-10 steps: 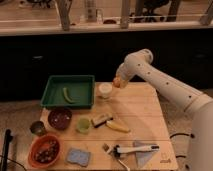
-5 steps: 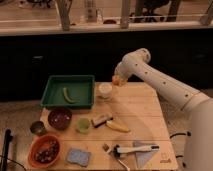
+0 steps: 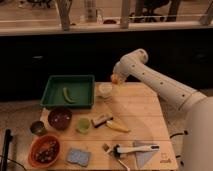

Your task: Place apple in paper cup

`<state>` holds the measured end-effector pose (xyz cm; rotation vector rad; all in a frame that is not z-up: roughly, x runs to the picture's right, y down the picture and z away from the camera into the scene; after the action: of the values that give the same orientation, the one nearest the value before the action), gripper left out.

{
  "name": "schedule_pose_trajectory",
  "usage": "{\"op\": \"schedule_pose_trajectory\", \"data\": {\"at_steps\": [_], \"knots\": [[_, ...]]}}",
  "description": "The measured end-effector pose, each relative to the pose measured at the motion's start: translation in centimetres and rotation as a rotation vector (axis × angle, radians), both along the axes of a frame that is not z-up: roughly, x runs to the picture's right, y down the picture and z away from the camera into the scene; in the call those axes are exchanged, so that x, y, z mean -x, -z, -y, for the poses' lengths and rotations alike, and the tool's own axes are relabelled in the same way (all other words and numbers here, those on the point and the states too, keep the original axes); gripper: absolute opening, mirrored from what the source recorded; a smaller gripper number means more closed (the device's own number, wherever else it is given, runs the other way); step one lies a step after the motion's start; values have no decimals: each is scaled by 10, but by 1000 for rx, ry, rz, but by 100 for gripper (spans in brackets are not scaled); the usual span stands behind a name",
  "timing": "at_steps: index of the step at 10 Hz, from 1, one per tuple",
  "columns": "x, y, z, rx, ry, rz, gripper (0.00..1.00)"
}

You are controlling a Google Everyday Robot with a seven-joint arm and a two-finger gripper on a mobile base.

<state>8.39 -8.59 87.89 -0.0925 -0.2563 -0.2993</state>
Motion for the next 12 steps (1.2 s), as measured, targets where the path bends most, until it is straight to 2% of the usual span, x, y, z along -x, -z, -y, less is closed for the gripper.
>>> {"op": "schedule_pose_trajectory", "data": {"at_steps": [2, 9, 12], "knots": [[4, -4, 2, -11, 13, 2, 0], [16, 2, 2, 23, 59, 111, 0], [31, 0, 0, 41, 93, 167, 0]]}}
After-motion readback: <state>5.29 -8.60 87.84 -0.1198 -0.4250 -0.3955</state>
